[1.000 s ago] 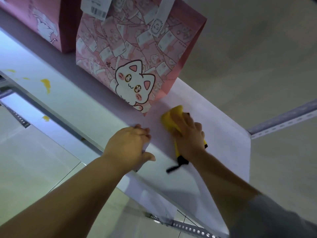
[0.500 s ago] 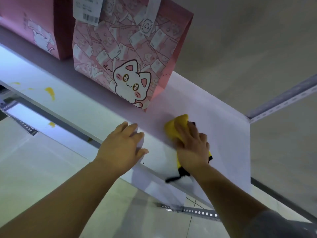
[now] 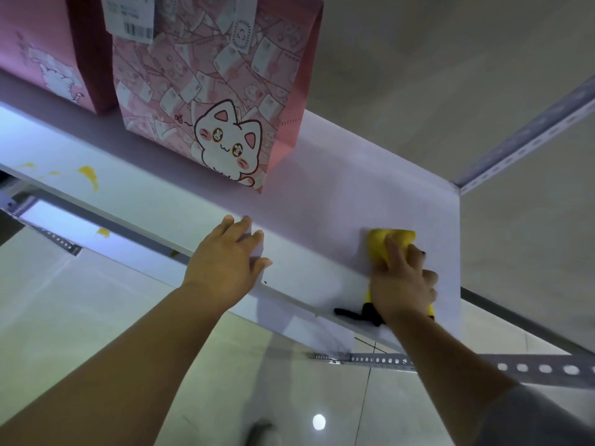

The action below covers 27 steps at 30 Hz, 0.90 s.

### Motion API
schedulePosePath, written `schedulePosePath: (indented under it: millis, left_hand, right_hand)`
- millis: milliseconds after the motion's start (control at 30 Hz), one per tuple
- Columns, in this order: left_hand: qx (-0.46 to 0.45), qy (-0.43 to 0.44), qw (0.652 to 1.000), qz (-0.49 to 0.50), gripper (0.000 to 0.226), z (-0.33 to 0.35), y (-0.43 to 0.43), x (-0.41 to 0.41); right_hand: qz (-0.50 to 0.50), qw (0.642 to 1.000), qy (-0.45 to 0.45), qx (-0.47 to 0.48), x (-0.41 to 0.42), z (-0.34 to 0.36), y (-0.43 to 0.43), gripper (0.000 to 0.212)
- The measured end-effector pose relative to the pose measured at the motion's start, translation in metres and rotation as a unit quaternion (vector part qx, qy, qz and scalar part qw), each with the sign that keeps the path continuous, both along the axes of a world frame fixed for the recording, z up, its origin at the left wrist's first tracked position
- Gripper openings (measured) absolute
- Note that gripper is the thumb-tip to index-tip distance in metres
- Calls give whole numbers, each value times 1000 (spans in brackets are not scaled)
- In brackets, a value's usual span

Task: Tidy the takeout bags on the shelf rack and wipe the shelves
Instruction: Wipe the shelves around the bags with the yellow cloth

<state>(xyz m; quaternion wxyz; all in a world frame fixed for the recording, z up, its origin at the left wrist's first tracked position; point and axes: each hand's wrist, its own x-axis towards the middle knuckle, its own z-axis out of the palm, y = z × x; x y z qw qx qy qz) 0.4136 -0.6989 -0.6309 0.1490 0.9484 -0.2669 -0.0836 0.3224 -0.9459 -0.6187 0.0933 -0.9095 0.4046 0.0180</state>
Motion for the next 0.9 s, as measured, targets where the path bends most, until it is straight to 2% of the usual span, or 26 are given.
schedulePosePath:
  millis: [167,300,367,433,567,733,833,900]
  left_hand:
    - [1,7,1000,-7,54,4,-1,0]
    - [-48,55,997,-13,43,7,6,5]
    - [-94,82,992,2,34,11,16,9]
    - [-128,86,988,23,34,19,29,14]
    - [-173,57,981,60,39,42,57,37]
    - [-200,-26,972,123,52,69,85,88]
    - [-155,-79,975,141,66,78,98,119]
    - [-128,-82,978,140,71,81,103,133]
  right_hand:
    - [136,990,-31,25,-4,0,66,55]
    - [130,984,-90,80,8,-1,103,55]
    - [127,983,-95,89,14,-1,115,56]
    - [114,985,-89,89,18,0,121,57]
    - [80,990,-82,80,23,3,127,56]
    - [66,990,-114,46,44,11,141,56]
    - [77,989,-121,25,65,18,147,59]
    - [73,991,-109,27,76,22,150,60]
